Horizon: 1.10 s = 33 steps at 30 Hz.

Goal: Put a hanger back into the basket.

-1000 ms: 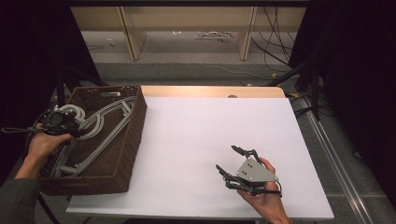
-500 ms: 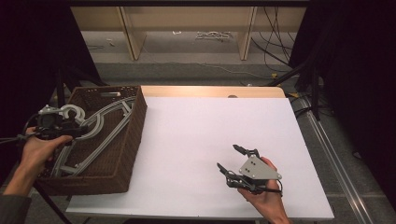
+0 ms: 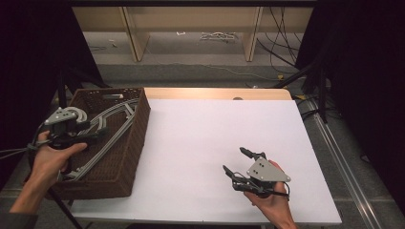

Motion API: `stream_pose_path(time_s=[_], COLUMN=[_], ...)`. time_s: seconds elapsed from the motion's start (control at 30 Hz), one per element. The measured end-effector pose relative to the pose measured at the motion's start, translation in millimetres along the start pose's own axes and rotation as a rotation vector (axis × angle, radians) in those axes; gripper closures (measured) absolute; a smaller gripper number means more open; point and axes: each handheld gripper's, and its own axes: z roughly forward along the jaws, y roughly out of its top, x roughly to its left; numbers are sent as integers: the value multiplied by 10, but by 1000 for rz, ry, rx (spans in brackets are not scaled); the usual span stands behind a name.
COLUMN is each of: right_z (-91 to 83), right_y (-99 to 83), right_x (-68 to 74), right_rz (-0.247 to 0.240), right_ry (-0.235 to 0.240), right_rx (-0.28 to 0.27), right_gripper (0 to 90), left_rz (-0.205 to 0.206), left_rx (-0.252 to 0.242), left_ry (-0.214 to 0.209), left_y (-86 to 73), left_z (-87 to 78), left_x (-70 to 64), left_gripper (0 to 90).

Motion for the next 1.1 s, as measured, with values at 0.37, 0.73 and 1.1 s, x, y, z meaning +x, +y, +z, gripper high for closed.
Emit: stream_pose_path(time_s=[0.37, 0.73, 1.1], right_z=[0, 3, 1], right_y=[8, 14, 22], right_x=[10, 26, 39], right_rz=[38, 67, 78], right_ry=[28, 41, 50], right_rx=[-15, -25, -23], right_gripper=[235, 213, 191], left_rz=[12, 49, 42], left_rx=[-83, -126, -185], left_ry=[-104, -160, -204], left_y=[14, -10, -48], left_z=[-5, -3, 10], left_x=[-447, -744, -953], left_gripper=[167, 164, 165])
